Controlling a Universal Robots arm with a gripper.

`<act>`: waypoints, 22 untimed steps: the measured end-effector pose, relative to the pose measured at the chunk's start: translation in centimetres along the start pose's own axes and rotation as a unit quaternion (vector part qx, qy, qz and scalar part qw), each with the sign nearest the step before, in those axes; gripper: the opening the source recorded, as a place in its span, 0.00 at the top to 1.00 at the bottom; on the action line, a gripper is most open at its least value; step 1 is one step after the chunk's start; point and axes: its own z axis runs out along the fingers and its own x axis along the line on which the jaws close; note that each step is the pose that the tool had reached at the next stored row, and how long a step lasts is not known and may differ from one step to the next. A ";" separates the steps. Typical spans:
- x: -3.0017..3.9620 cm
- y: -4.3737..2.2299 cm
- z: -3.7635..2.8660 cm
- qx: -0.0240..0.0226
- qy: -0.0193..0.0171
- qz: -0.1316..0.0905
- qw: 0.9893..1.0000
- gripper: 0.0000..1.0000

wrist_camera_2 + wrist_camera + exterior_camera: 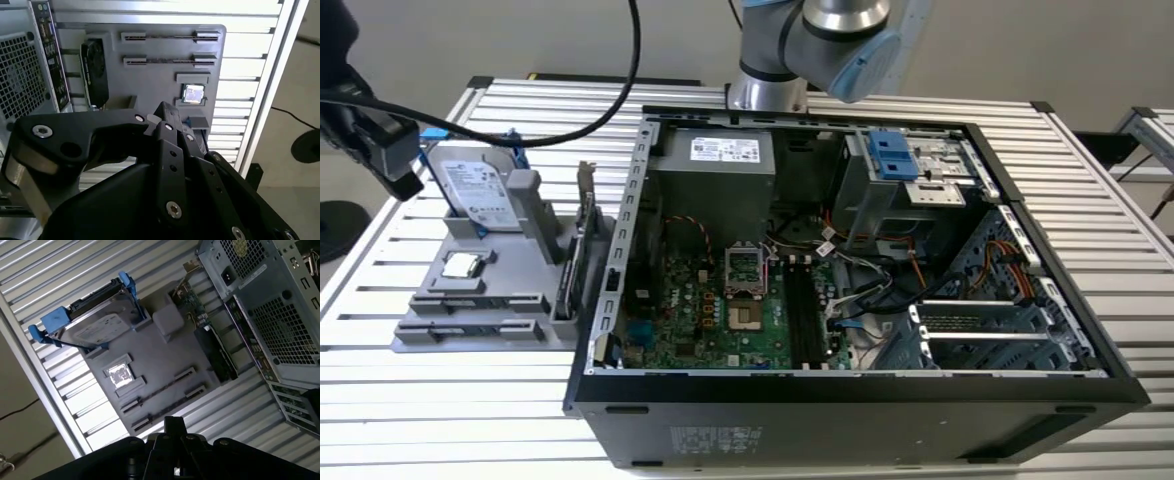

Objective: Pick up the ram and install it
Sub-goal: 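Pick up the ram and move it above insertion slot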

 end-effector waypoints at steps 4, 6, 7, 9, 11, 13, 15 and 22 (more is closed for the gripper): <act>0.07 -0.05 0.10 0.000 -0.001 0.021 1.000 1.00; 0.12 -0.07 0.13 0.000 -0.002 0.031 1.000 1.00; 0.14 -0.09 0.13 0.001 -0.002 0.037 0.999 1.00; 0.18 -0.11 0.15 0.001 -0.002 0.047 0.999 1.00; 0.21 -0.13 0.17 0.001 -0.003 0.058 0.998 1.00; 0.25 -0.15 0.18 0.001 -0.003 0.068 0.998 1.00; 0.28 -0.17 0.21 0.001 -0.004 0.080 0.997 1.00; 0.39 -0.24 0.29 0.002 -0.006 0.121 0.993 1.00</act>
